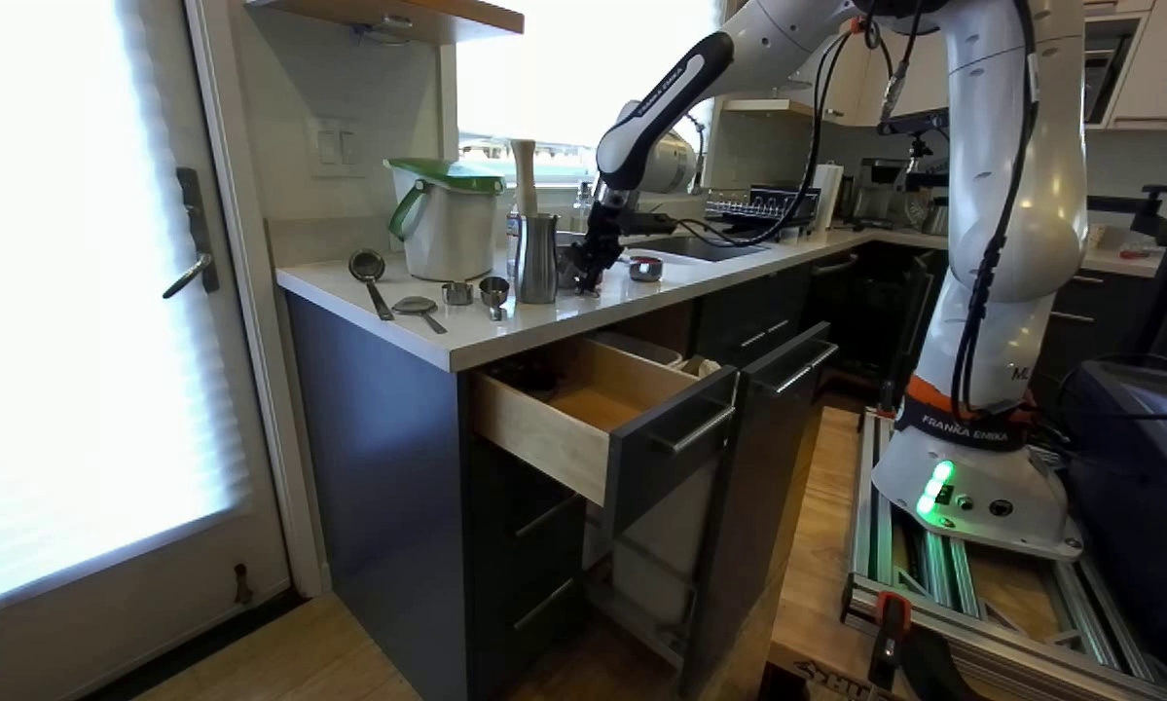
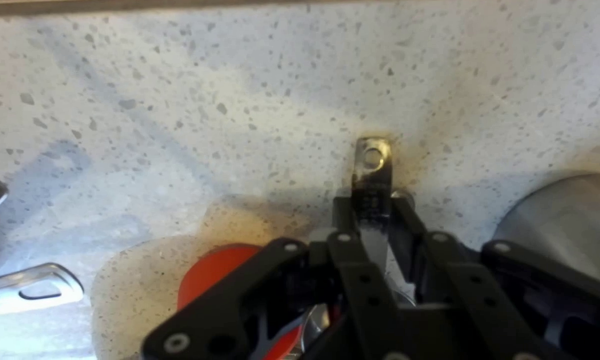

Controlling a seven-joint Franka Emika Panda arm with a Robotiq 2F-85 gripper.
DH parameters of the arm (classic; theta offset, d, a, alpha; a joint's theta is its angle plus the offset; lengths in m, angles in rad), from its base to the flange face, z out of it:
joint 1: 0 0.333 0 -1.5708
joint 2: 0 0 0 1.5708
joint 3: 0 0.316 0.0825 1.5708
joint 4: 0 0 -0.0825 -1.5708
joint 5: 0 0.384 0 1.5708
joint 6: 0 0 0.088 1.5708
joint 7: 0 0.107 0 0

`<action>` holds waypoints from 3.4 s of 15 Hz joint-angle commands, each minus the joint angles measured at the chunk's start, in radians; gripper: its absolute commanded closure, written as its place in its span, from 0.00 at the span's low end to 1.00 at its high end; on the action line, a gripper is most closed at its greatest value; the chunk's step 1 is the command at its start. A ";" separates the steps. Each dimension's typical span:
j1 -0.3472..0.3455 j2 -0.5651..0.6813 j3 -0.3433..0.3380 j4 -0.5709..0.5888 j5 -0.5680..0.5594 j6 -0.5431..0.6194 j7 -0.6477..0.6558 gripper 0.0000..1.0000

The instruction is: Move the silver measuring cup on the left to the left then place the orange measuring cup on the left inside the orange measuring cup on the right

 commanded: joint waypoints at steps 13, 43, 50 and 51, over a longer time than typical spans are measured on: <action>0.001 -0.057 0.018 0.051 0.123 -0.322 0.164 0.94; 0.065 -0.024 -0.016 0.062 -0.043 -0.204 0.337 0.94; 0.078 0.017 -0.023 0.057 -0.093 -0.094 0.362 0.94; 0.079 0.024 -0.026 0.057 -0.101 -0.083 0.368 0.94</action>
